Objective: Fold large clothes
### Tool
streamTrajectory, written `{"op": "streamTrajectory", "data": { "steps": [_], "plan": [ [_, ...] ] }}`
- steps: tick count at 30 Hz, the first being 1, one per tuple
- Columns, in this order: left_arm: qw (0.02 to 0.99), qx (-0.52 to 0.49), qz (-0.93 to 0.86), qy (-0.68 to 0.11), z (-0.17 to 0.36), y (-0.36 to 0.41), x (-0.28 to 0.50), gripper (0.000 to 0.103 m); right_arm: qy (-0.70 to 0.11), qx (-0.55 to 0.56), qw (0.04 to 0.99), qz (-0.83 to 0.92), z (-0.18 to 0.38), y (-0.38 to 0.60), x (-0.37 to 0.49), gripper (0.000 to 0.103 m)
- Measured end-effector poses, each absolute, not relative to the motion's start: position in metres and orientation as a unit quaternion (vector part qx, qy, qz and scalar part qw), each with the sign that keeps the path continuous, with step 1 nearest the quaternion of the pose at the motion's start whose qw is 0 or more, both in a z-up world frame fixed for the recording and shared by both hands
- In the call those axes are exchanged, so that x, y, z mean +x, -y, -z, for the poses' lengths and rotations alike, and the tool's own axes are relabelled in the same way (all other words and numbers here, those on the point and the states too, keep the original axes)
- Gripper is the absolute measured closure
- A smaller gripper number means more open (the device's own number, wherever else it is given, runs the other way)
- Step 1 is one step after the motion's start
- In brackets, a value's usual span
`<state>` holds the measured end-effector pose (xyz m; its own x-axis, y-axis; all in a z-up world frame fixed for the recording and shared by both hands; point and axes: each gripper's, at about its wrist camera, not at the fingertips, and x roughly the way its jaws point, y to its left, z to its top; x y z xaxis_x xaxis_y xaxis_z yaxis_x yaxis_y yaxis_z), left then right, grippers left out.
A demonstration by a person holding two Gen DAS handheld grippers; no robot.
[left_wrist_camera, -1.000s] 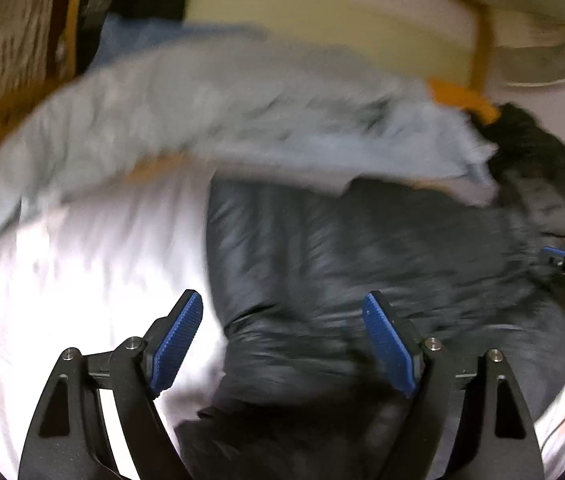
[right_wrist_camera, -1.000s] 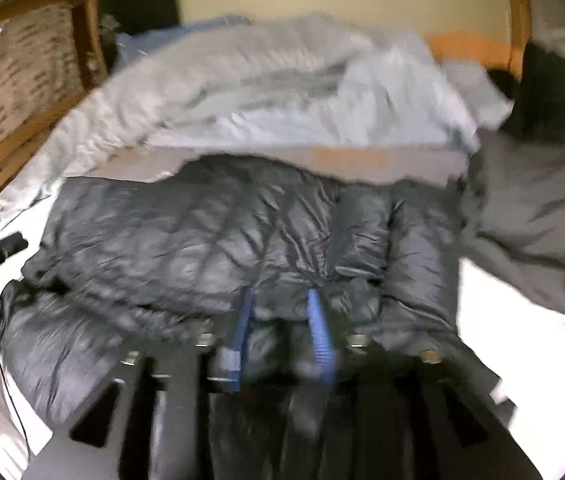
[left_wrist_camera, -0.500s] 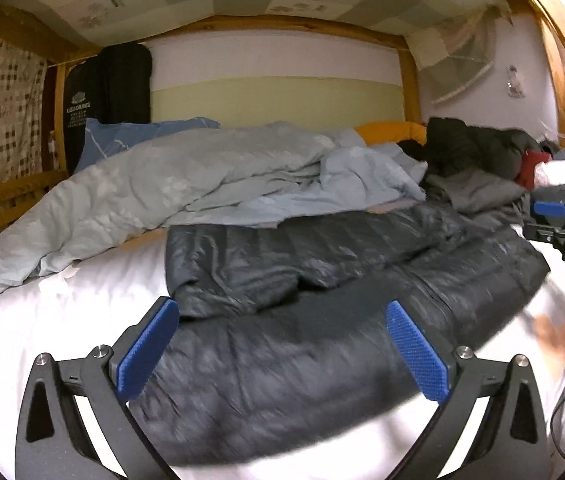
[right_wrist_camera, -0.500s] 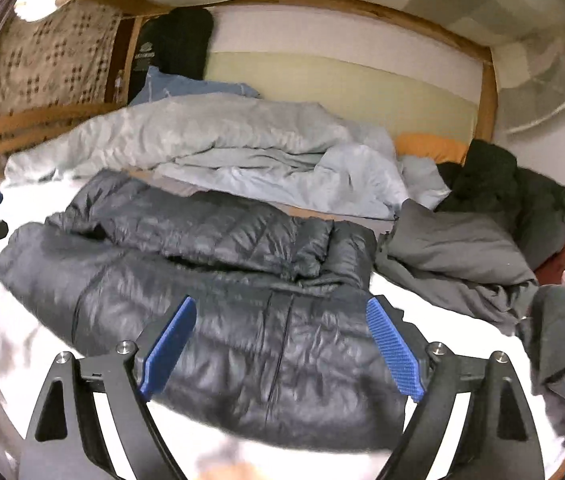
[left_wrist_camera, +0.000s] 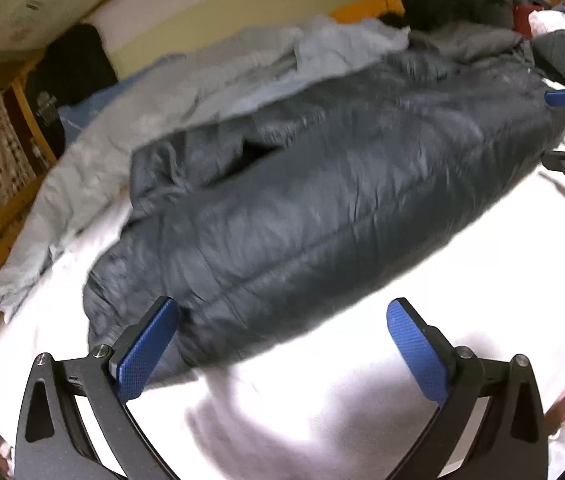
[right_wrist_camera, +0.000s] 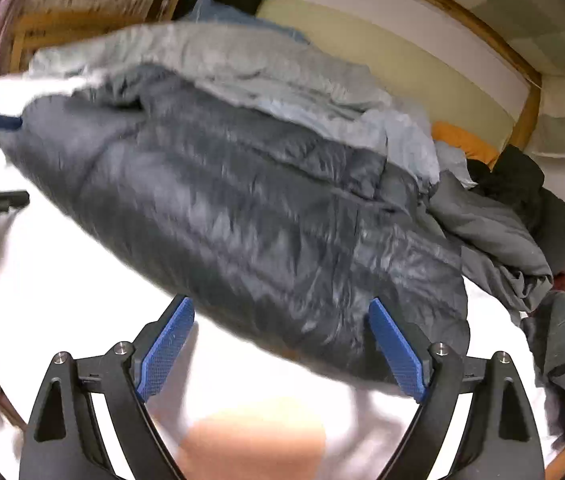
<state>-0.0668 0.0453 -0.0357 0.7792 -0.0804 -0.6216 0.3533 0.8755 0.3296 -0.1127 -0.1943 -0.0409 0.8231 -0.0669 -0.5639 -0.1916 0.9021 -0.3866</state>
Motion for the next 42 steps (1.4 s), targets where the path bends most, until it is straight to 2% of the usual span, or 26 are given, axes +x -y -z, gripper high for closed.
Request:
{"op": "streamTrajectory", "data": {
  "steps": [13,17,18,20,22,23,24,25,26,27,30,34,39,42],
  "plan": [
    [0.926,0.217,0.085,-0.296,0.041,-0.050,-0.050,0.000,-0.301,-0.243,0.922,0.029,0.055,0.196,-0.097,0.012],
    [0.928,0.210,0.085,-0.297,0.041,-0.051,-0.047,0.010,-0.311,-0.221,0.924,0.032,0.050,0.201,-0.088,0.013],
    [0.927,0.204,0.087,-0.301,0.040,-0.053,-0.045,0.010,-0.312,-0.216,0.925,0.030,0.050,0.202,-0.087,0.014],
    [0.928,0.192,0.088,-0.306,0.039,-0.057,-0.043,0.012,-0.317,-0.206,0.925,0.028,0.049,0.206,-0.086,0.030],
    [0.930,0.195,0.078,-0.303,0.038,-0.058,-0.043,0.020,-0.322,-0.196,0.926,0.029,0.050,0.210,-0.085,0.037],
    [0.930,0.198,0.072,-0.300,0.038,-0.058,-0.044,0.030,-0.322,-0.192,0.926,0.029,0.049,0.211,-0.085,0.043],
    [0.931,0.201,0.064,-0.297,0.037,-0.058,-0.045,0.045,-0.322,-0.189,0.927,0.031,0.049,0.213,-0.086,0.048],
    [0.932,0.202,0.055,-0.295,0.036,-0.060,-0.045,0.054,-0.320,-0.185,0.928,0.034,0.048,0.214,-0.087,0.057],
    [0.933,0.199,0.051,-0.297,0.035,-0.062,-0.044,0.073,-0.319,-0.177,0.930,0.033,0.046,0.215,-0.089,0.062],
    [0.933,0.188,0.054,-0.303,0.033,-0.066,-0.043,0.081,-0.317,-0.168,0.933,0.031,0.044,0.217,-0.090,0.065],
    [0.939,0.161,0.062,-0.297,0.025,-0.074,-0.047,0.086,-0.305,-0.142,0.941,0.029,0.033,0.219,-0.099,0.070],
    [0.946,0.164,0.056,-0.275,0.011,-0.075,-0.060,0.088,-0.297,-0.150,0.943,0.028,0.024,0.213,-0.110,0.074],
    [0.950,0.146,0.056,-0.271,-0.002,-0.082,-0.074,0.088,-0.301,-0.124,0.945,0.028,0.014,0.211,-0.125,0.074],
    [0.946,0.120,0.061,-0.295,-0.008,-0.090,-0.083,0.088,-0.307,-0.118,0.944,0.023,0.006,0.207,-0.140,0.074]
  ]
}}
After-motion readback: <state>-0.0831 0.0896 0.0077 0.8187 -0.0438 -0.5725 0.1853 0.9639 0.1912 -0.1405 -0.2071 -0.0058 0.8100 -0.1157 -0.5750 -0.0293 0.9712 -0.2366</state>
